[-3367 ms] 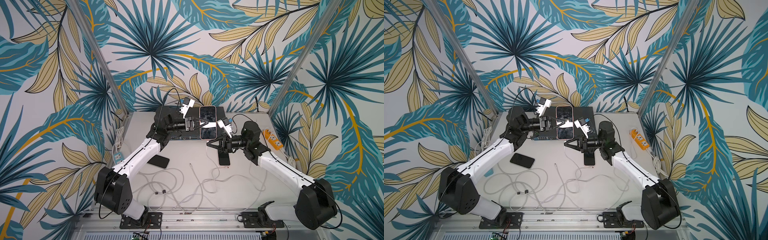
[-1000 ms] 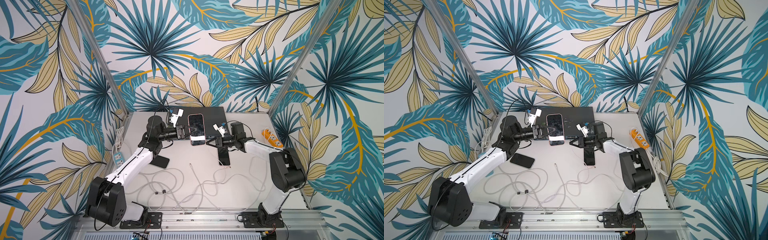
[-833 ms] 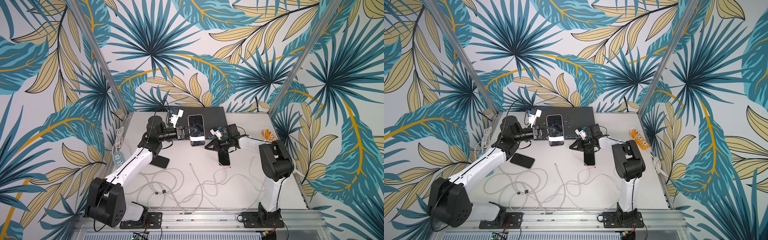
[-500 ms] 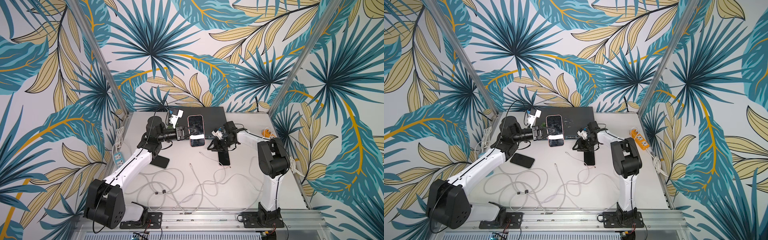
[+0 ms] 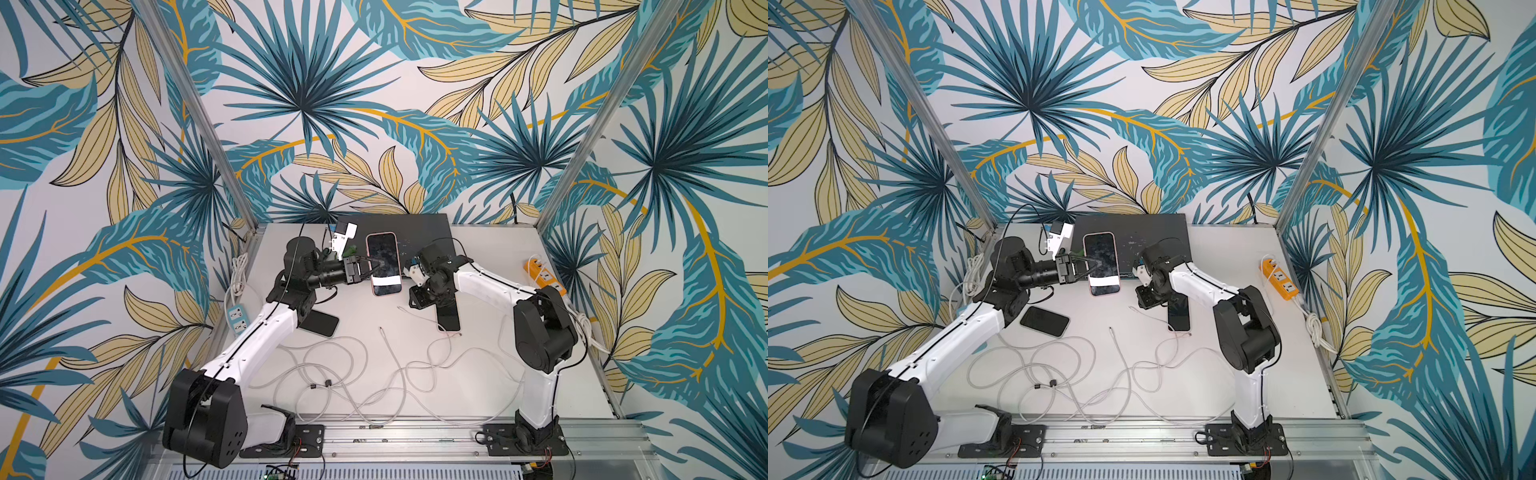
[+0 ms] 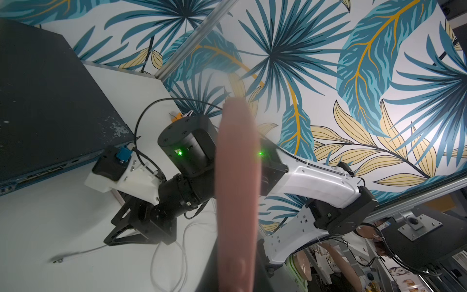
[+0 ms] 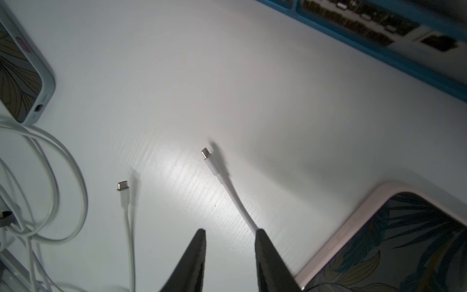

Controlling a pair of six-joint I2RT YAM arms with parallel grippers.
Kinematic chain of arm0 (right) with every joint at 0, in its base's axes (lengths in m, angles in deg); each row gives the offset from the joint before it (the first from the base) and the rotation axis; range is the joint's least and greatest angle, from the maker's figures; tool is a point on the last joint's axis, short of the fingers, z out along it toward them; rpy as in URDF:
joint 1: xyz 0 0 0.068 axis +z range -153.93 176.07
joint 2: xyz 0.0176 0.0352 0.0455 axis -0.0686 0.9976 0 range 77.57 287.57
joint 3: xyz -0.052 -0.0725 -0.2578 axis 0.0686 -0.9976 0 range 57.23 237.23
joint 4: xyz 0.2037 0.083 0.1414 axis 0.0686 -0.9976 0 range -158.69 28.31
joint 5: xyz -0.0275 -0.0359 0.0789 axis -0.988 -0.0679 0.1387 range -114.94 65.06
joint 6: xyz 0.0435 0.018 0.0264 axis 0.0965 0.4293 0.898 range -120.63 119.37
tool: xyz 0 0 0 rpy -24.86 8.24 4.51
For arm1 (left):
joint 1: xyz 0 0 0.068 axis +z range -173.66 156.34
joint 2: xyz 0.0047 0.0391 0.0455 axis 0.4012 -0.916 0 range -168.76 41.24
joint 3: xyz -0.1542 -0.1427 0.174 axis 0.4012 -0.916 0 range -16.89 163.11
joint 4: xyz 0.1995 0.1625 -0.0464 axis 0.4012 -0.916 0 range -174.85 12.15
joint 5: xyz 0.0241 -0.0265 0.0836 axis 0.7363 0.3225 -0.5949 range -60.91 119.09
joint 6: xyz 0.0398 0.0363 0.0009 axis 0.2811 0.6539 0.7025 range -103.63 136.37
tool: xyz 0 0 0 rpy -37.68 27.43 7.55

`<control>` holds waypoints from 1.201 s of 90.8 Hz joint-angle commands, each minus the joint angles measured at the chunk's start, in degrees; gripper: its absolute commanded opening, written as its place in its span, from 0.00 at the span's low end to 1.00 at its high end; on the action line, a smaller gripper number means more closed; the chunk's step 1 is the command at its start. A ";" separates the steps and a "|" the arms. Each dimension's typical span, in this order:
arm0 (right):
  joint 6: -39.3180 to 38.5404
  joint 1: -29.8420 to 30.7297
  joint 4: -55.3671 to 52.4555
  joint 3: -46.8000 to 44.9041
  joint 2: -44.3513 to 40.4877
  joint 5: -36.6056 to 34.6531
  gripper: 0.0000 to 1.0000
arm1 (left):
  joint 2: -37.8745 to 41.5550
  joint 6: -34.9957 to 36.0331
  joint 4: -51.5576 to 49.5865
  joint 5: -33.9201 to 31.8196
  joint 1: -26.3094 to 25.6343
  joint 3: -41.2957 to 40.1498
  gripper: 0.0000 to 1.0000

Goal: Plug the charging cable into the phone
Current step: Place the charging cable at the center of the board, then pick up the charging cable from the center of the board.

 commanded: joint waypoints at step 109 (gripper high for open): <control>-18.88 4.38 -0.51 4.13 13.12 -2.81 0.30 | 7.43 2.57 -4.51 0.20 8.39 -3.67 0.00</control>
